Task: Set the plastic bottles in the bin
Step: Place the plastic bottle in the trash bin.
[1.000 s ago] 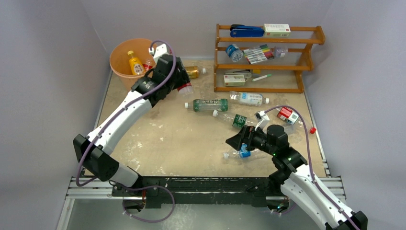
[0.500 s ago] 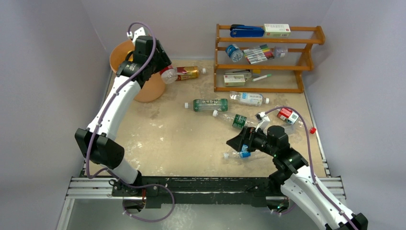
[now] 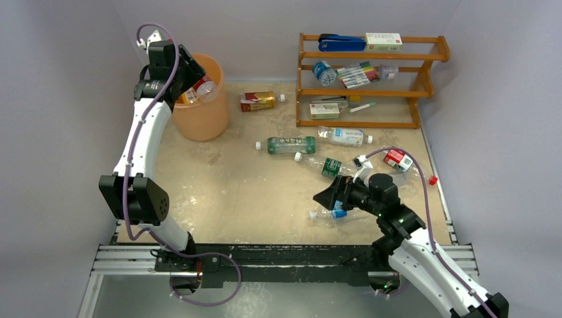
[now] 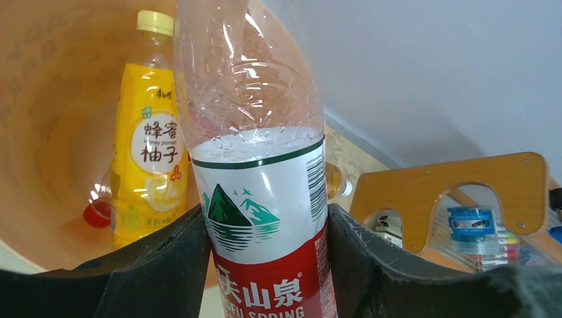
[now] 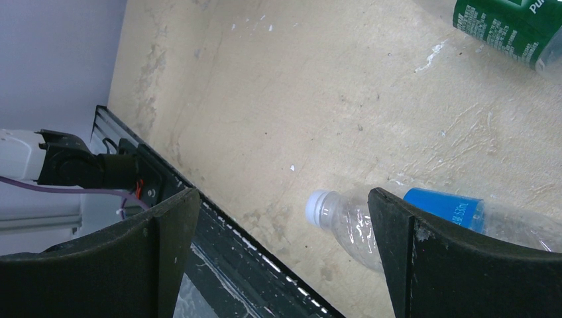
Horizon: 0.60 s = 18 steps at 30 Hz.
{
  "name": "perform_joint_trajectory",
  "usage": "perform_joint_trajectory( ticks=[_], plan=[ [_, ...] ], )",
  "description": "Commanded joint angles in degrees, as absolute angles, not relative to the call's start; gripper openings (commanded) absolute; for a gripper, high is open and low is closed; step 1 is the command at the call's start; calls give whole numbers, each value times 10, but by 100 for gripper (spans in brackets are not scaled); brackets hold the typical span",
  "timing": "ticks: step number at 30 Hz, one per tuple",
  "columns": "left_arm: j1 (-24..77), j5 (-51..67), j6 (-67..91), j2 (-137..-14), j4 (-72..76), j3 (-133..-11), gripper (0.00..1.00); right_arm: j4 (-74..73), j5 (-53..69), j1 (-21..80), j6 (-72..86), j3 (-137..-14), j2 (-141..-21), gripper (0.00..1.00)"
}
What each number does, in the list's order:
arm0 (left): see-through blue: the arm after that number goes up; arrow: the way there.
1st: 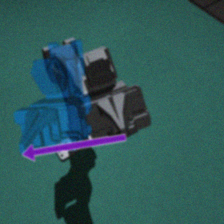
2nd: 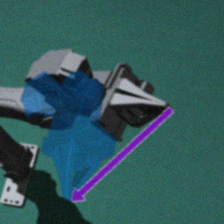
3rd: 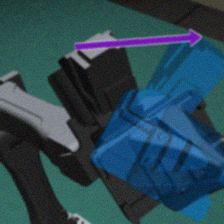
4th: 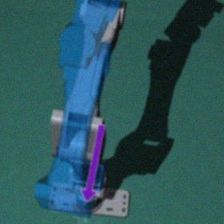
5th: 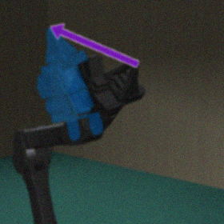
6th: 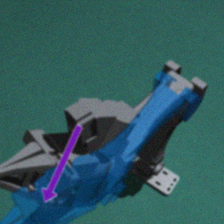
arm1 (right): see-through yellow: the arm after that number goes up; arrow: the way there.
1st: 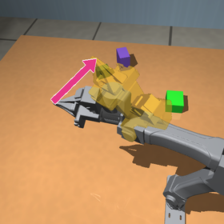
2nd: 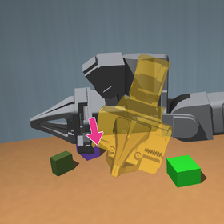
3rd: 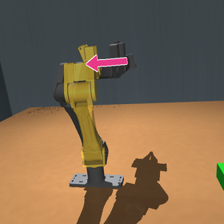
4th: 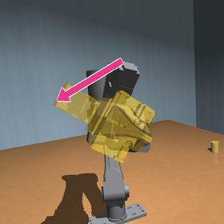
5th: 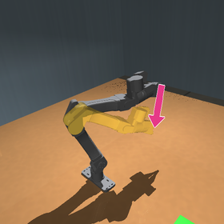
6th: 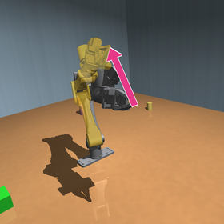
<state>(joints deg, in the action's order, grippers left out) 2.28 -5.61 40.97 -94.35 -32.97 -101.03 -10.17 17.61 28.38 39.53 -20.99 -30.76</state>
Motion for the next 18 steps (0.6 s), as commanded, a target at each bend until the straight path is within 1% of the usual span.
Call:
perform_joint_trajectory(
  ticks=[1,10,18],
  plan=[
    [2,-21,410,-944,-258,-1022,58,-78,181,283,396,-203,-309,100],
    [-23,-13,410,-975,-225,-1039,59,-74,182,283,400,-192,-306,100],
    [-27,0,410,-1011,-150,-1012,61,-78,182,282,400,-196,-306,100]
  ],
)
